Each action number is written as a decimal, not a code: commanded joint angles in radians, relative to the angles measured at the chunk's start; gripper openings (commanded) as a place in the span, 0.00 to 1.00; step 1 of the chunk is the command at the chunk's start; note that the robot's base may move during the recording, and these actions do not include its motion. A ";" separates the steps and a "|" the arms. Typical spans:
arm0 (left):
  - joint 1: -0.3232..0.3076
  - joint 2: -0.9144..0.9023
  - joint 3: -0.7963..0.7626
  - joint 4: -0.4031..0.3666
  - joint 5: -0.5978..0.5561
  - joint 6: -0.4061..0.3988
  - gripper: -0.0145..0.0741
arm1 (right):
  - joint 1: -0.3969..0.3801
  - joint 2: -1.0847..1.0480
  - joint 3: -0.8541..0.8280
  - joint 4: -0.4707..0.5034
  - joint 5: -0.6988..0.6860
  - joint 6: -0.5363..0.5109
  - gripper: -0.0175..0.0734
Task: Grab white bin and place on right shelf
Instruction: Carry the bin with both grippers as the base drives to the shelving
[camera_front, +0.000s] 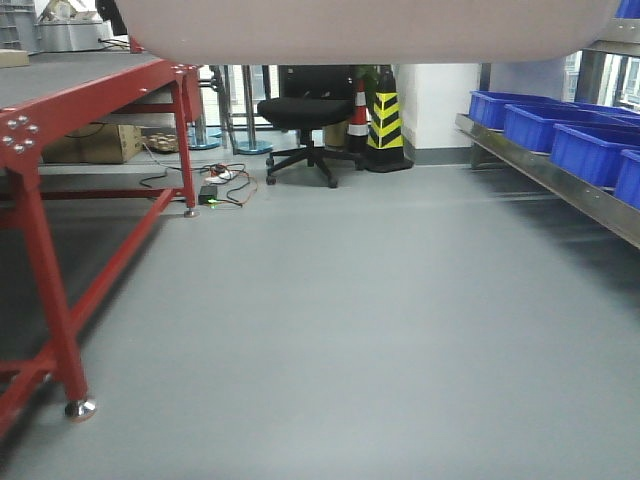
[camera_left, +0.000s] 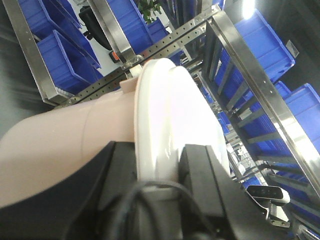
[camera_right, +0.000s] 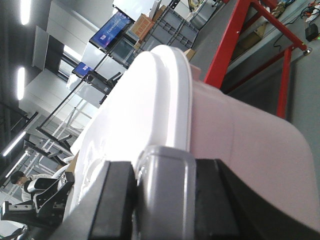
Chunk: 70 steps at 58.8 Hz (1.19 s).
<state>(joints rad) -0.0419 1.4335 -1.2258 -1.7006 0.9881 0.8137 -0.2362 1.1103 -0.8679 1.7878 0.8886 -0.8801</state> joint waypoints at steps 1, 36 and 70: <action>-0.062 -0.043 -0.037 -0.008 0.338 0.015 0.02 | 0.042 -0.035 -0.044 0.103 0.294 -0.011 0.26; -0.062 -0.041 -0.037 -0.008 0.337 0.015 0.02 | 0.042 -0.035 -0.044 0.103 0.292 -0.011 0.26; -0.062 -0.041 -0.037 -0.008 0.337 0.015 0.02 | 0.042 -0.035 -0.044 0.103 0.290 -0.011 0.26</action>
<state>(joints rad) -0.0419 1.4335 -1.2258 -1.6990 0.9881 0.8137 -0.2362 1.1103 -0.8679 1.7878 0.8886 -0.8801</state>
